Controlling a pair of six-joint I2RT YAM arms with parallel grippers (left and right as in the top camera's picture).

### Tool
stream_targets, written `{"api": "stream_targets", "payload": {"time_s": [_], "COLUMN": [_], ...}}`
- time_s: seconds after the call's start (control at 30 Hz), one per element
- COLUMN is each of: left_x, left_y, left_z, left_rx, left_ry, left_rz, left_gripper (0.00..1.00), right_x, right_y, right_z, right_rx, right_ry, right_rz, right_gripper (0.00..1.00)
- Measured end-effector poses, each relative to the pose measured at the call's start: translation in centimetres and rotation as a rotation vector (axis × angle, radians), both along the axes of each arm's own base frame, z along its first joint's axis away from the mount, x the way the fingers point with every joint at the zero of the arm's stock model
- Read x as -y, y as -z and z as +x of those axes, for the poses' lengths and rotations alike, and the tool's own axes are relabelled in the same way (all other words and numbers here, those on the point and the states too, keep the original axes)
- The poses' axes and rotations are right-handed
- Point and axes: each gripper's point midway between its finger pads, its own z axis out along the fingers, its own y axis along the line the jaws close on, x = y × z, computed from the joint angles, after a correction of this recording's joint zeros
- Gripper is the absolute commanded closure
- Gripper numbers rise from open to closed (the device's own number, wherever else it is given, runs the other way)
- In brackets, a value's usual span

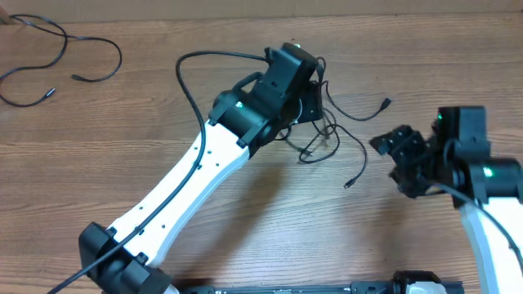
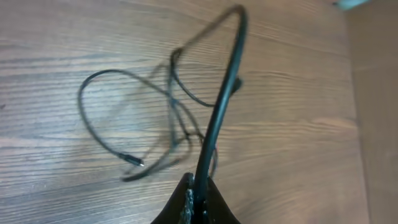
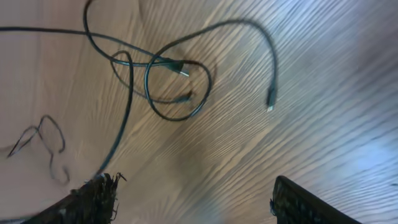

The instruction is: Untangle cables

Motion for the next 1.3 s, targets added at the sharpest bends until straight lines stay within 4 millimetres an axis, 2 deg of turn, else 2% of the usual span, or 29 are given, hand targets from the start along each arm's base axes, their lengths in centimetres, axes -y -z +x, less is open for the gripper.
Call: {"api": "stream_targets", "payload": {"time_s": [0.3,0.43,0.47,0.53,0.63,0.73,0.9,1.0,1.1,1.17,1.3], "left_x": [0.8,0.3,0.0,-1.4,-2.2,-2.6,-2.6,-2.5,-2.3,-2.3,-3.1], "left_y": [-0.8,-3.7,-4.7,-8.7,-11.0,-12.1,-12.1,-12.4,-13.0,-13.1,-13.3], "left_z": [-0.8,-1.3,-1.6,-2.6,-3.5,-4.0,-4.1,-3.9,-3.7,-3.7,-3.8], "left_rx": [0.042,0.127,0.153,0.241,0.295,0.318,0.316,0.333,0.361,0.371,0.392], "left_ry": [0.123,0.163,0.169,0.164,0.166,0.168,0.172,0.173,0.180,0.186,0.175], "left_rz": [0.008,-0.008,-0.019,-0.064,-0.090,-0.103,-0.105,-0.113,-0.117,-0.113,-0.078], "left_gripper": [0.96,0.96,0.96,0.96,0.96,0.96,0.96,0.96,0.96,0.96,0.96], "right_x": [-2.9,-3.4,-3.5,-3.6,-3.8,-4.6,-7.5,-9.4,-11.0,-11.2,-10.4], "right_y": [3.5,5.0,5.4,6.9,8.4,10.1,11.9,12.7,13.7,14.4,15.3], "right_z": [3.8,5.7,6.4,7.8,8.8,8.9,8.1,7.6,7.7,7.9,9.1], "right_rx": [-0.092,-0.089,-0.084,-0.098,-0.137,-0.204,-0.314,-0.368,-0.406,-0.419,-0.398], "right_ry": [-0.063,-0.075,-0.074,-0.054,-0.006,0.034,0.053,0.064,0.102,0.135,0.210], "right_rz": [0.148,0.164,0.167,0.180,0.206,0.236,0.282,0.300,0.313,0.310,0.276], "right_gripper": [0.20,0.16,0.16,0.16,0.16,0.16,0.16,0.25,0.44,0.58,0.96]}}
